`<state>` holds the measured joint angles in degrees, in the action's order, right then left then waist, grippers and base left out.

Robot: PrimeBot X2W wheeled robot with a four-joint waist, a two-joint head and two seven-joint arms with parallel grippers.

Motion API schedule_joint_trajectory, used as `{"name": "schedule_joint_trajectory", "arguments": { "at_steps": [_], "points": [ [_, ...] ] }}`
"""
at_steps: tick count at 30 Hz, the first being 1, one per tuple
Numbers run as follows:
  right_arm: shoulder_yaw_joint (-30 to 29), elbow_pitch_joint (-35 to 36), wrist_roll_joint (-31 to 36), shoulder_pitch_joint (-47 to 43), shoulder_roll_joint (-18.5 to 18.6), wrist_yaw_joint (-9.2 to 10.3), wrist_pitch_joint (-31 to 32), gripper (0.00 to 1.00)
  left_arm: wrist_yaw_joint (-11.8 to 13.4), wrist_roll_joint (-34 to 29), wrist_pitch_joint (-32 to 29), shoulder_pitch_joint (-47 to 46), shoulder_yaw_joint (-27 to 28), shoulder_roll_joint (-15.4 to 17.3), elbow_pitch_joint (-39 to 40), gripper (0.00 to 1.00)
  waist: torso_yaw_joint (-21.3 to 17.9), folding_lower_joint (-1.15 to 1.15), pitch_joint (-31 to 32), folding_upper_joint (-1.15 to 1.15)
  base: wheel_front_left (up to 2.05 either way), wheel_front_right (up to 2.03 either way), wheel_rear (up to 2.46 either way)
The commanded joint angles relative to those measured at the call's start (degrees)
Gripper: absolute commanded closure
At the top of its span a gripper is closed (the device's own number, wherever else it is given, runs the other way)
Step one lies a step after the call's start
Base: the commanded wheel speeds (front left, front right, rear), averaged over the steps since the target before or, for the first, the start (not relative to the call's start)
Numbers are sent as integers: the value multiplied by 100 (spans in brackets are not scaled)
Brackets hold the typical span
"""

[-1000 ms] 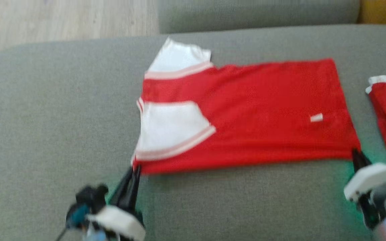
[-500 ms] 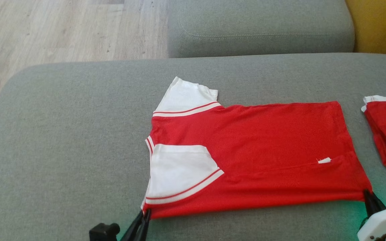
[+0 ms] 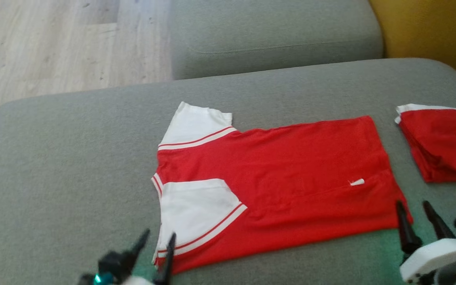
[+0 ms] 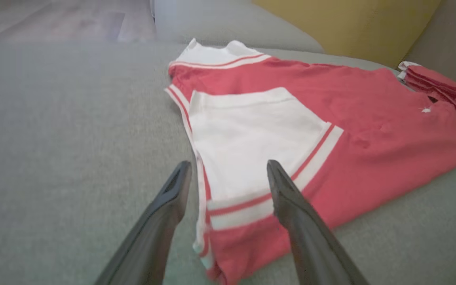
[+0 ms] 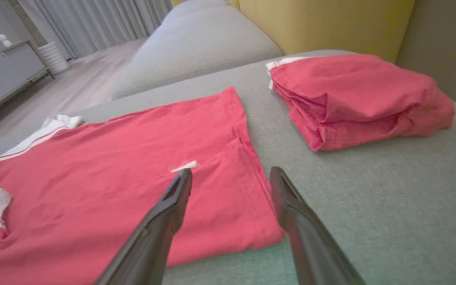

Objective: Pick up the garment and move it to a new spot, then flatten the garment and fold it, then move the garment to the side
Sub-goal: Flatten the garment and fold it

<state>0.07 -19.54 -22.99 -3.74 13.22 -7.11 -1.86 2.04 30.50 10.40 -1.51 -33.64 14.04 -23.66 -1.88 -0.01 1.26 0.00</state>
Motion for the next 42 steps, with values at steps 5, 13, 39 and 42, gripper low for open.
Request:
{"name": "schedule_joint_trajectory", "arguments": {
  "at_steps": [5,13,39,42],
  "points": [
    [437,574,273,18,21,-37,-339,0,-30,-141,-372,-1022,442,627,568,0,-381,1,-67,0,0,0,0],
    [779,797,606,225,-42,-37,-489,0,-791,-37,-1666,-2996,420,1315,511,0,-798,1,-763,0,0,0,0],
    [1189,701,603,1266,-185,-37,-727,0,-952,1574,-5003,-6789,-1190,2221,-1667,0,-1614,1,-2748,0,0,0,0],
    [1182,651,598,1301,-200,-37,-758,0,-952,1638,-5001,-6814,-1233,2224,-1759,0,-1633,1,-2797,0,0,0,0]
  ]
}}
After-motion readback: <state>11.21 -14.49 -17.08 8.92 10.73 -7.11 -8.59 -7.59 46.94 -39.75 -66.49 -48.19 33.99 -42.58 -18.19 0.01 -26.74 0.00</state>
